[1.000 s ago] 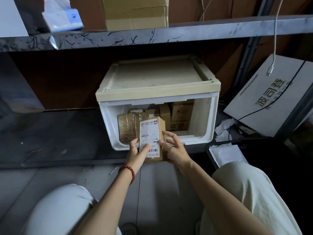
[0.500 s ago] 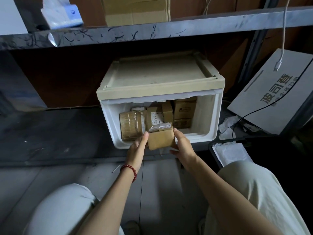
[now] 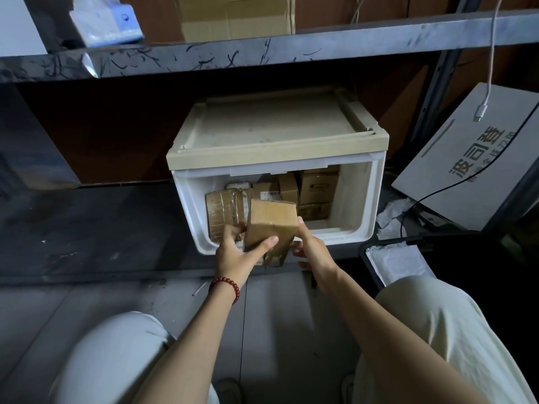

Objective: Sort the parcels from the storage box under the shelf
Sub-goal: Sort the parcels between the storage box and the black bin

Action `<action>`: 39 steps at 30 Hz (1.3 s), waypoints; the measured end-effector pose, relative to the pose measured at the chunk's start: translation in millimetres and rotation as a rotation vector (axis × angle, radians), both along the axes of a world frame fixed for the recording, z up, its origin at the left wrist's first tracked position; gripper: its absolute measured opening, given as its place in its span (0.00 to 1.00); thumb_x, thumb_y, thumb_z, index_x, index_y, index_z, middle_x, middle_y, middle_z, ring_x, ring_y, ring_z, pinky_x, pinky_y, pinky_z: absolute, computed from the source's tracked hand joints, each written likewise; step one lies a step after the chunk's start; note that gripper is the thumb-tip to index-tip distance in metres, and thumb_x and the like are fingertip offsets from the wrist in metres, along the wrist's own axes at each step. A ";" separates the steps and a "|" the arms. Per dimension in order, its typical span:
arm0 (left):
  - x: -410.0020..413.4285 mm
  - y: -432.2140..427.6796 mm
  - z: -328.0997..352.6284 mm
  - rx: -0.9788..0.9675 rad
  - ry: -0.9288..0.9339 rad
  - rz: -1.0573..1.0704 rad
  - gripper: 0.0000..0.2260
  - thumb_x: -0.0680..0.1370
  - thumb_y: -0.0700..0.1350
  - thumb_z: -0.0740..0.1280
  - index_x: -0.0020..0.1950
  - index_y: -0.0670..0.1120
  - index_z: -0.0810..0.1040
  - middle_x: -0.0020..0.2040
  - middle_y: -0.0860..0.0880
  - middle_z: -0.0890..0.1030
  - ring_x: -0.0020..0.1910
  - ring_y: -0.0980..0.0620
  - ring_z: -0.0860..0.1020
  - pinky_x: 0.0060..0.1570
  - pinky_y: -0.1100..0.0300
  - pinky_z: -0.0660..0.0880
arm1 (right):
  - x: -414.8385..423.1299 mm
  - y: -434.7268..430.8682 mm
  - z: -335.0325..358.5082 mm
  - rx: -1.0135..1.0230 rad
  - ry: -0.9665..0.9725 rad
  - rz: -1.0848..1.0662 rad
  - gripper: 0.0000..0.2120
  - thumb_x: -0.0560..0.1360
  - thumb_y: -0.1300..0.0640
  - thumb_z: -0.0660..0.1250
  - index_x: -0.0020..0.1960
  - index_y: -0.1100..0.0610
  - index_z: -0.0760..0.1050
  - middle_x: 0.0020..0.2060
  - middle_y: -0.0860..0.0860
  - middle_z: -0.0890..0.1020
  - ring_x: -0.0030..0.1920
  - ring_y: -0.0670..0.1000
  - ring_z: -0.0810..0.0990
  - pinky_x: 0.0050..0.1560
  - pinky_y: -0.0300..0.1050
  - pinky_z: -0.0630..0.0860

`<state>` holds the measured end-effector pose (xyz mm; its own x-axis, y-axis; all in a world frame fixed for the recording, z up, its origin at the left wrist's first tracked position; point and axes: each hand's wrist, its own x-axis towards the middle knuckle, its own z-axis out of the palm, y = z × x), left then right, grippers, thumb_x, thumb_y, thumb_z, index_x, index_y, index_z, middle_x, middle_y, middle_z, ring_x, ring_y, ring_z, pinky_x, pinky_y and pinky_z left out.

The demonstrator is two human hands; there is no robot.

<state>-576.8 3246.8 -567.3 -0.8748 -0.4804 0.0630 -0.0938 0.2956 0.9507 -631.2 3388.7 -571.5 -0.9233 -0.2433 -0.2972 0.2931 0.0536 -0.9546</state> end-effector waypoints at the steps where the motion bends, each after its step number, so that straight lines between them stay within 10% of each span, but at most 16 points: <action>1: -0.3 0.8 0.6 0.026 0.006 0.008 0.27 0.58 0.63 0.75 0.49 0.56 0.69 0.49 0.60 0.76 0.45 0.67 0.74 0.35 0.75 0.69 | 0.1 -0.4 -0.3 -0.005 0.013 0.000 0.27 0.77 0.33 0.52 0.62 0.51 0.74 0.48 0.46 0.79 0.50 0.46 0.76 0.45 0.40 0.69; 12: -5.5 -1.2 -1.1 0.164 0.033 0.060 0.14 0.73 0.57 0.70 0.51 0.52 0.73 0.49 0.53 0.80 0.46 0.58 0.78 0.39 0.66 0.72 | 2.6 -0.3 -5.6 -0.073 0.002 0.027 0.13 0.78 0.39 0.57 0.53 0.46 0.71 0.47 0.45 0.79 0.48 0.47 0.76 0.58 0.50 0.73; 17: -6.4 -1.0 -3.3 0.152 0.030 0.028 0.15 0.76 0.50 0.69 0.60 0.51 0.71 0.58 0.51 0.75 0.51 0.54 0.76 0.44 0.63 0.73 | 4.8 -0.2 -2.4 -0.090 -0.013 -0.007 0.12 0.80 0.44 0.59 0.59 0.47 0.71 0.46 0.46 0.80 0.42 0.45 0.80 0.33 0.37 0.74; 22: -7.1 -1.5 -5.0 0.140 0.011 0.012 0.15 0.75 0.49 0.70 0.59 0.55 0.70 0.59 0.52 0.73 0.56 0.51 0.75 0.53 0.55 0.76 | 5.3 -0.2 -3.0 -0.105 -0.047 -0.017 0.10 0.80 0.44 0.59 0.59 0.45 0.71 0.48 0.47 0.80 0.44 0.47 0.81 0.32 0.38 0.75; 32: -5.2 7.3 27.5 -0.023 -0.063 -0.073 0.45 0.62 0.61 0.77 0.74 0.53 0.61 0.64 0.53 0.75 0.58 0.53 0.76 0.51 0.61 0.74 | 11.4 4.5 36.3 -0.218 0.021 0.008 0.17 0.80 0.49 0.62 0.68 0.45 0.67 0.59 0.47 0.78 0.54 0.48 0.77 0.41 0.46 0.76; 39: -14.5 29.9 79.2 -0.056 -0.005 -0.110 0.46 0.60 0.64 0.77 0.71 0.52 0.61 0.64 0.50 0.75 0.58 0.52 0.74 0.53 0.61 0.69 | 7.8 32.8 71.4 -0.209 0.089 0.072 0.15 0.83 0.56 0.57 0.67 0.53 0.74 0.51 0.51 0.80 0.54 0.50 0.77 0.52 0.51 0.74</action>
<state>-591.3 3276.7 -488.1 -0.9223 -0.3774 0.0827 -0.0623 0.3565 0.9322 -623.5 3421.5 -500.1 -0.9216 -0.3573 -0.1518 0.2101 -0.1306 -0.9689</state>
